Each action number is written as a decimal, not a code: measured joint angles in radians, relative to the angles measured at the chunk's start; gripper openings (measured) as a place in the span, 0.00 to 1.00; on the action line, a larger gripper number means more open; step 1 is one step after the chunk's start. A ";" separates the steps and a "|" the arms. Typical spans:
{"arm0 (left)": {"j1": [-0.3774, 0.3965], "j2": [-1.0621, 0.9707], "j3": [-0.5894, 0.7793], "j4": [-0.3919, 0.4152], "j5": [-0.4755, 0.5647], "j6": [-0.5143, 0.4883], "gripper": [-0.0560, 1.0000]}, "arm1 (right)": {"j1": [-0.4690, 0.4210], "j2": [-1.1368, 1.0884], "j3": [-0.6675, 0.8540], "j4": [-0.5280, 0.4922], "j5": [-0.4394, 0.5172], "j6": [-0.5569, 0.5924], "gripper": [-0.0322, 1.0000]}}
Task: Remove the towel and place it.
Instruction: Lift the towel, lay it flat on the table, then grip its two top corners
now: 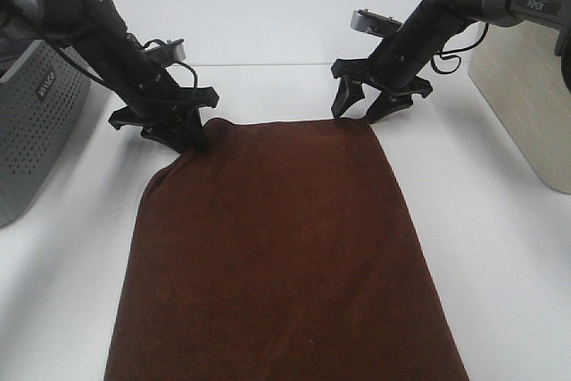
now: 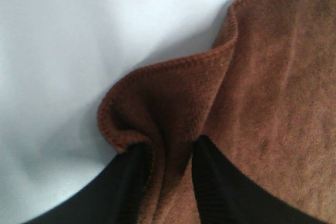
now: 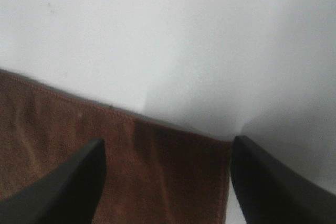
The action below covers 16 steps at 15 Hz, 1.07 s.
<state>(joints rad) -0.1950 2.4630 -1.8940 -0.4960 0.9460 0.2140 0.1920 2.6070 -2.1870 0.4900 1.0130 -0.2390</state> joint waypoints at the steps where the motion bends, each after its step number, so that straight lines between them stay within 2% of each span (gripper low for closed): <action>1: 0.000 0.000 0.000 -0.003 0.000 0.000 0.34 | 0.004 0.002 0.000 -0.002 -0.004 0.001 0.68; 3: 0.000 0.001 0.000 -0.006 0.000 0.000 0.34 | 0.014 0.006 -0.004 -0.022 -0.008 0.005 0.68; 5: 0.000 0.001 0.000 -0.006 0.000 0.000 0.34 | 0.015 0.012 -0.011 -0.054 -0.008 0.019 0.63; 10: 0.000 0.001 0.000 -0.006 0.000 0.001 0.34 | 0.022 0.017 -0.013 -0.149 -0.020 0.041 0.30; 13: 0.000 0.001 0.000 -0.006 0.000 0.012 0.34 | 0.017 0.023 -0.016 -0.165 -0.022 0.045 0.05; 16: 0.000 0.001 0.001 -0.006 0.000 0.014 0.34 | 0.016 0.022 -0.017 -0.163 -0.021 0.057 0.04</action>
<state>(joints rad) -0.1950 2.4640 -1.8930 -0.5020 0.9460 0.2280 0.2080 2.6290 -2.2040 0.3270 0.9920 -0.1820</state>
